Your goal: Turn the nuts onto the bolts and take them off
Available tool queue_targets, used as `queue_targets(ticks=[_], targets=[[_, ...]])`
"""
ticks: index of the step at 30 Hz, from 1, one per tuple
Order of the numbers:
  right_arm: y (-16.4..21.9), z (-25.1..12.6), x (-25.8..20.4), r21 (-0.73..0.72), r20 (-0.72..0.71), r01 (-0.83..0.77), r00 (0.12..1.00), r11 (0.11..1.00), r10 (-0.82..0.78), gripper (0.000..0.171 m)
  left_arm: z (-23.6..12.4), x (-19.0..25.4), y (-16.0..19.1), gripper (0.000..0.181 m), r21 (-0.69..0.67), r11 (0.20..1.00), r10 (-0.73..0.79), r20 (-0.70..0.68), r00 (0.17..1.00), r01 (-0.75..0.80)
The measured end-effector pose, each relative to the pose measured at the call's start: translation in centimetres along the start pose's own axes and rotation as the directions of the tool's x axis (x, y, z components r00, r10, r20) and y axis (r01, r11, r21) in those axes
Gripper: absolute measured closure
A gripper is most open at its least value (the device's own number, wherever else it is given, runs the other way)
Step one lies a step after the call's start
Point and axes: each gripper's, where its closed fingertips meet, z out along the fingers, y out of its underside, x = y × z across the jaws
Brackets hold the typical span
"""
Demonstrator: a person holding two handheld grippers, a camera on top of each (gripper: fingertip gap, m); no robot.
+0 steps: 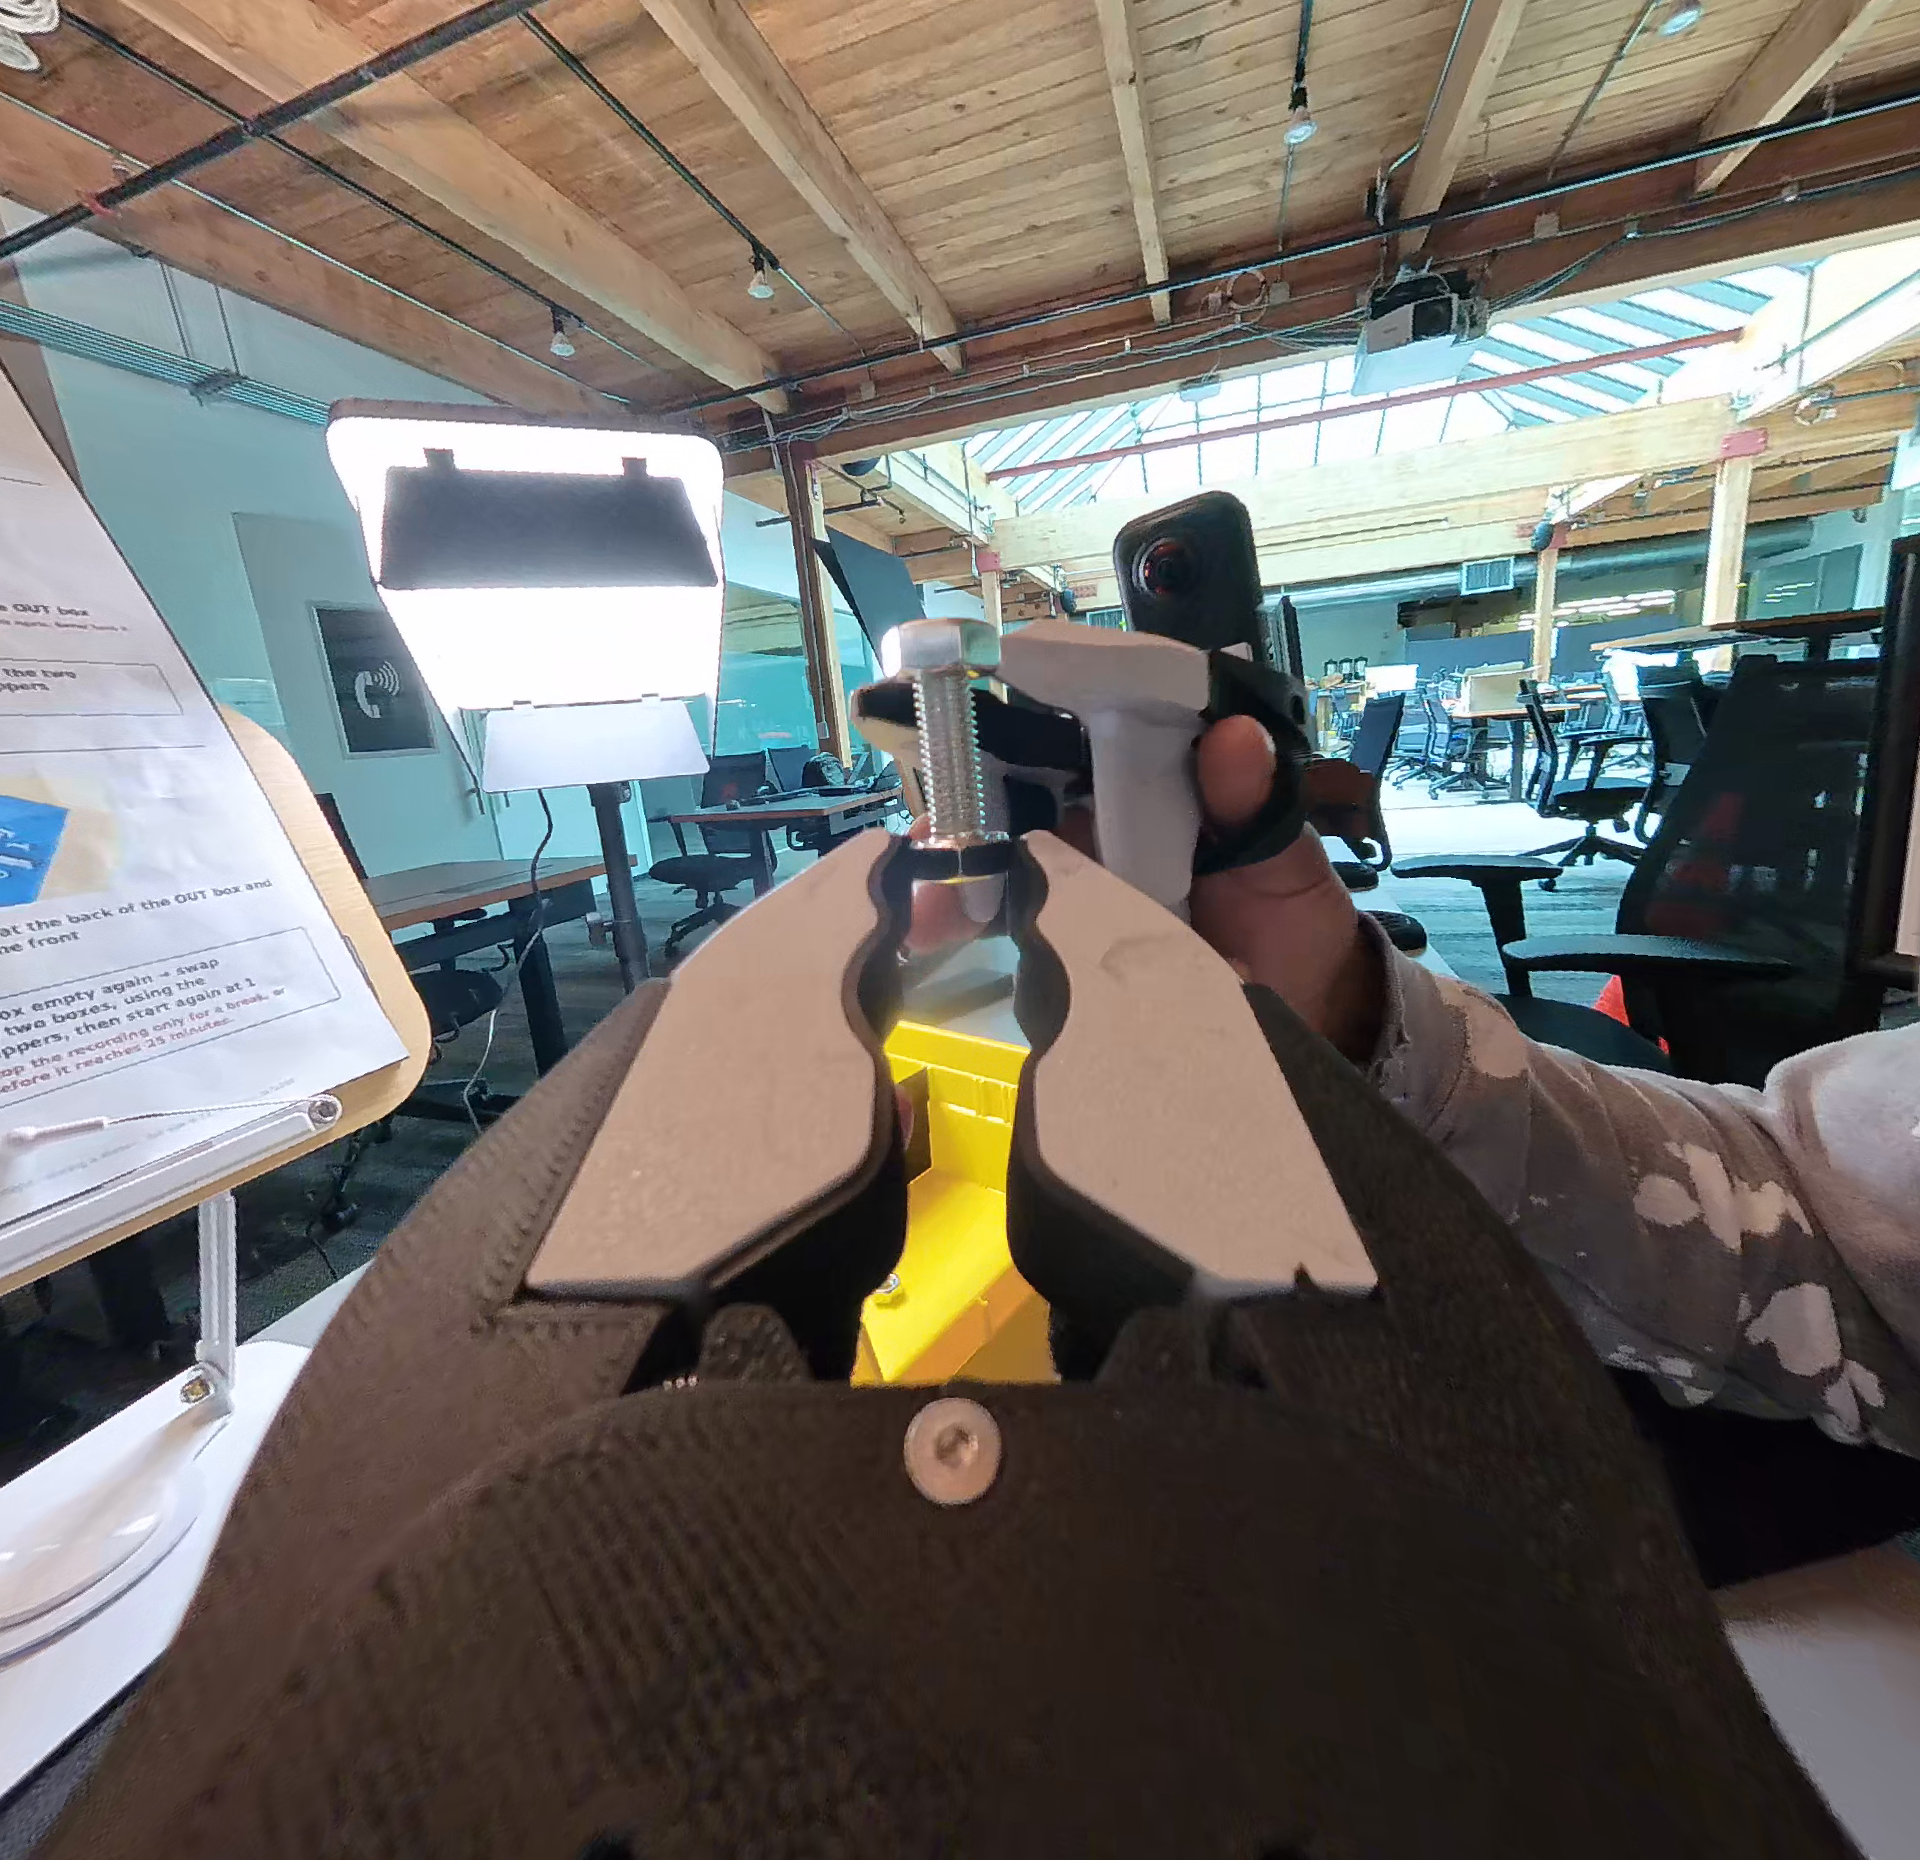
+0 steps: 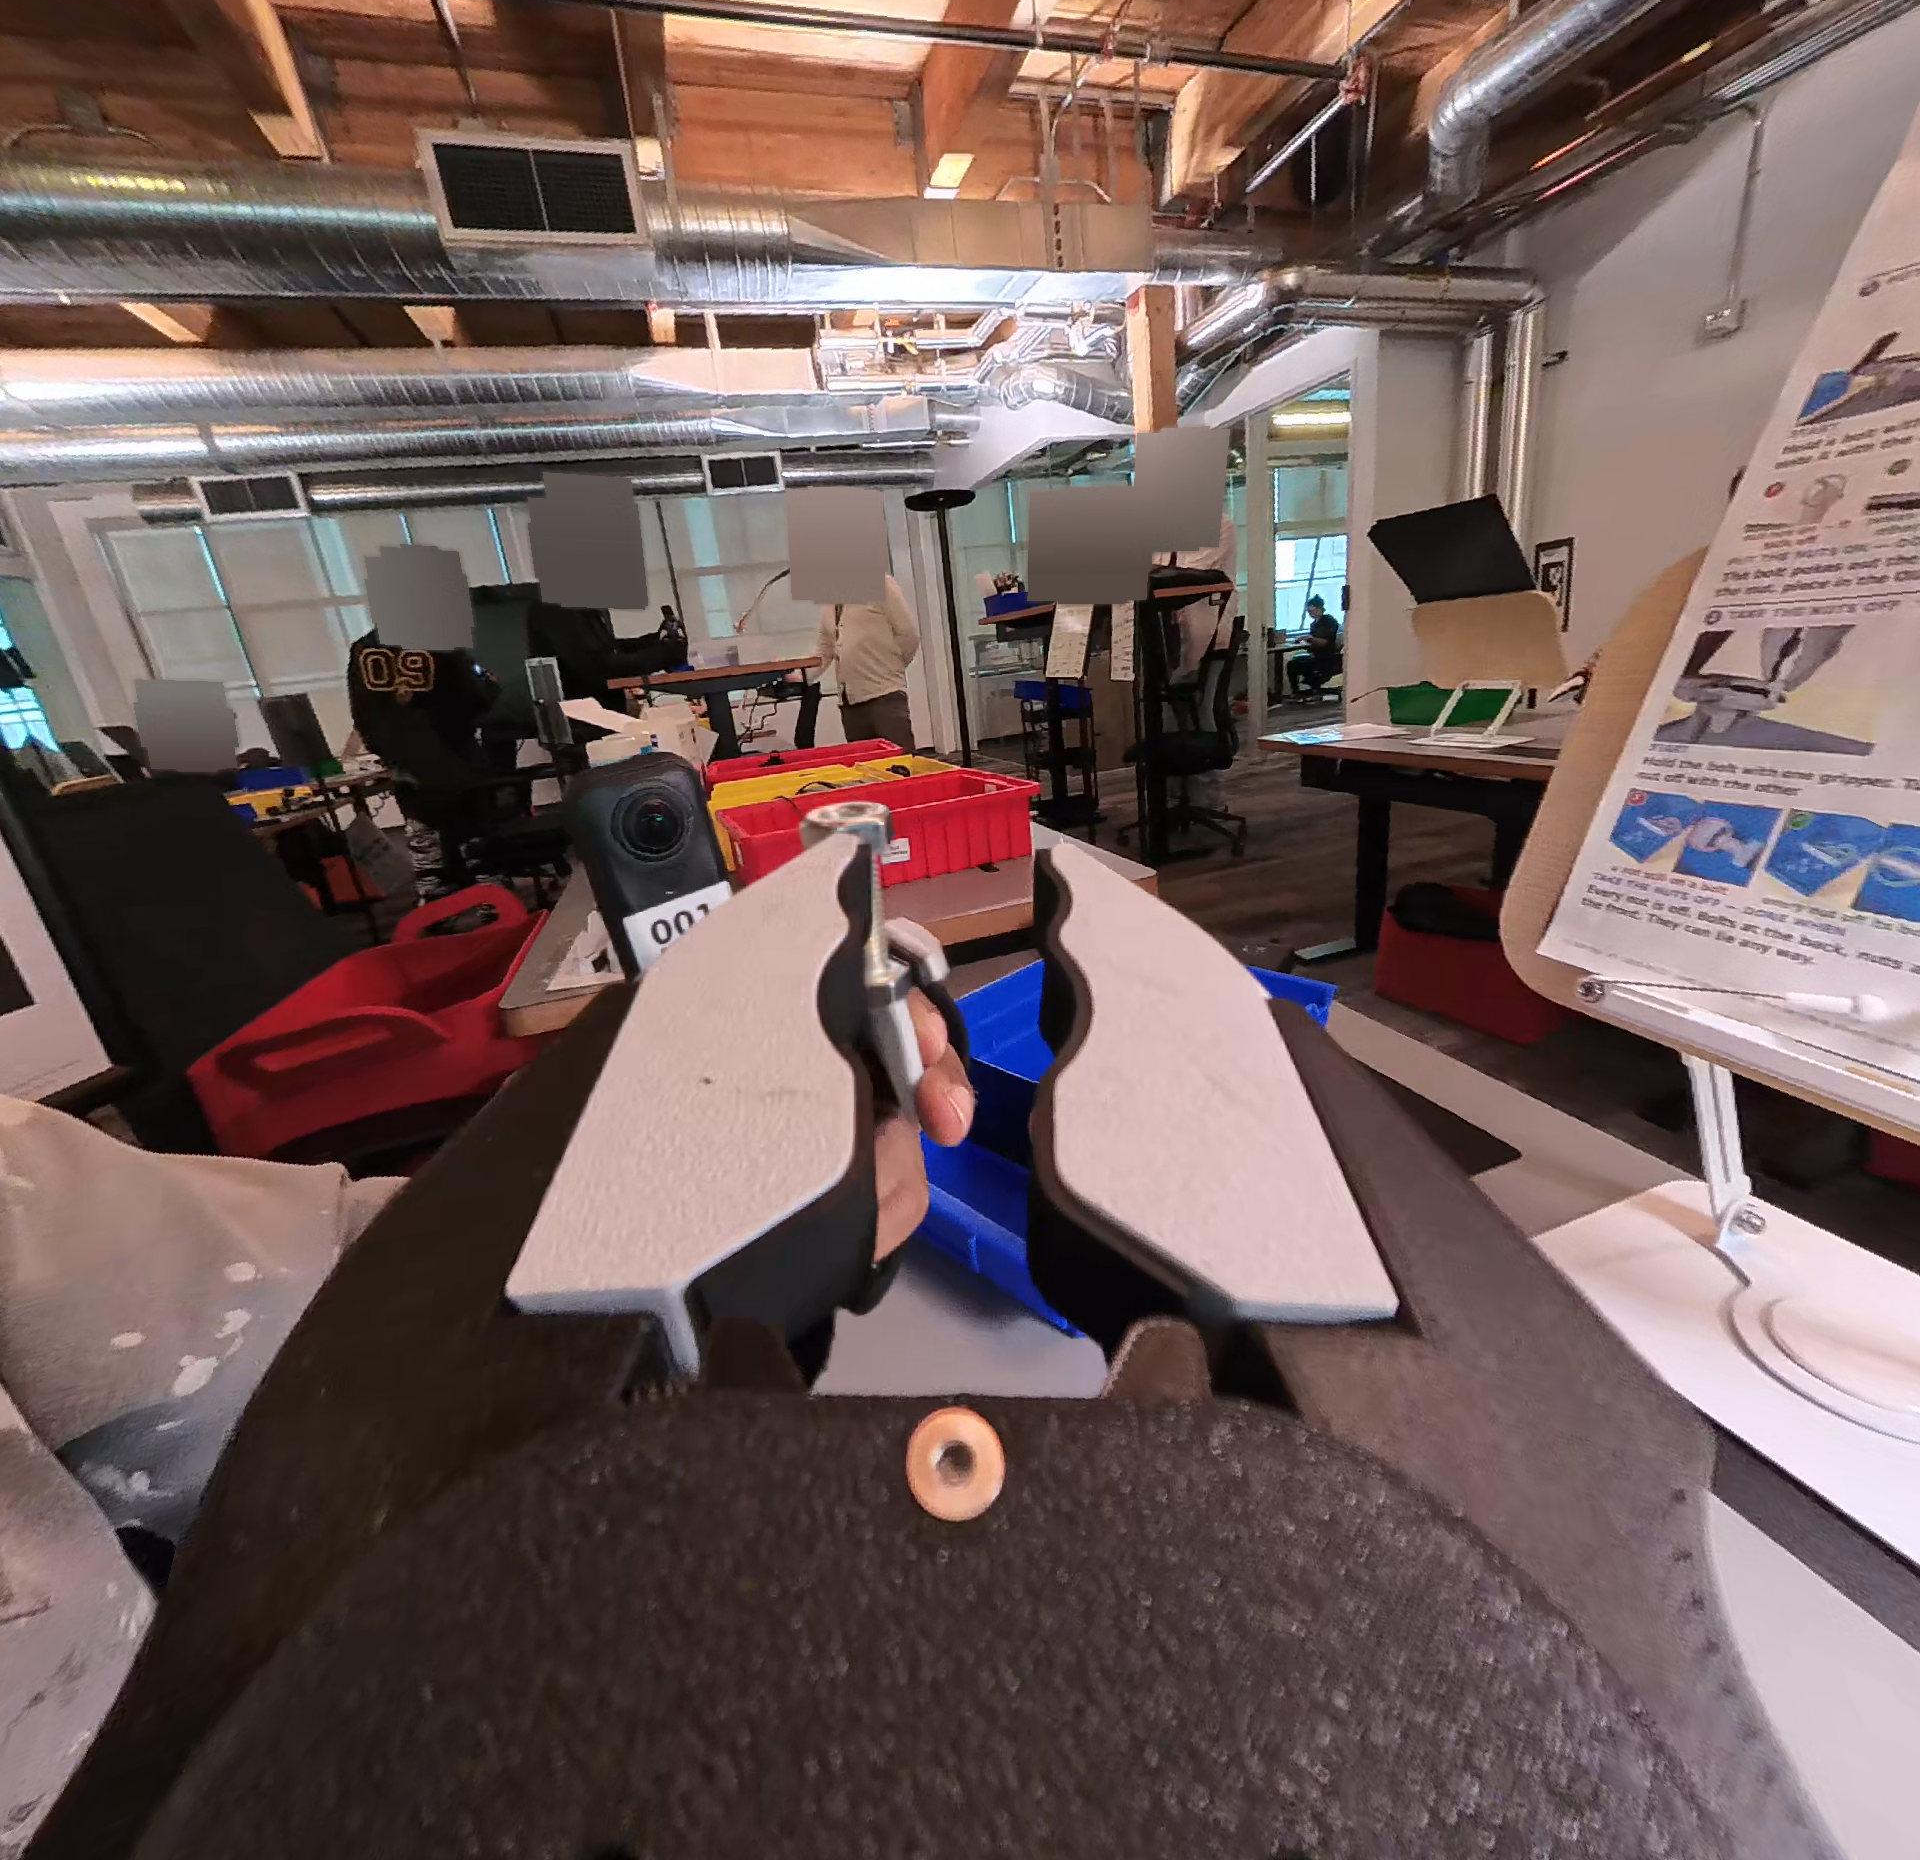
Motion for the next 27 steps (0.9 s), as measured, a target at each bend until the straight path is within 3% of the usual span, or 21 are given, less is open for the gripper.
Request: queue_targets(ticks=[5,9,17,23,27], targets=[[0.7,0.8,-1.3,-0.026,0.033,0.025,0.999,0.999,-0.024,0.136,0.2,0.2,0.6,0.163,-0.017,1.000,0.001,-0.005,1.000,-0.001],[0.2,0.3,-0.2,-0.011,-0.014,0.023,1.000,1.000,-0.024,0.145,0.0,0.1,0.1,0.163,0.002,1.000,0.000,-0.004,1.000,0.000],[0.3,0.6,-1.4,-0.025,0.019,0.045,0.999,0.999,-0.045,0.138,0.2,0.1,0.6,0.163,-0.016,1.000,0.000,-0.003,1.000,0.000],[0.0,0.3,-0.6,-0.007,-0.016,0.044,0.999,0.999,-0.044,0.148,0.1,0.0,0.2,0.163,-0.005,1.000,0.001,0.000,1.000,-0.001],[-0.1,0.3,-1.1,-0.016,0.003,0.058,0.998,0.998,-0.058,0.142,0.2,-0.1,0.5,0.163,-0.019,1.000,-0.004,0.002,1.000,0.004]])
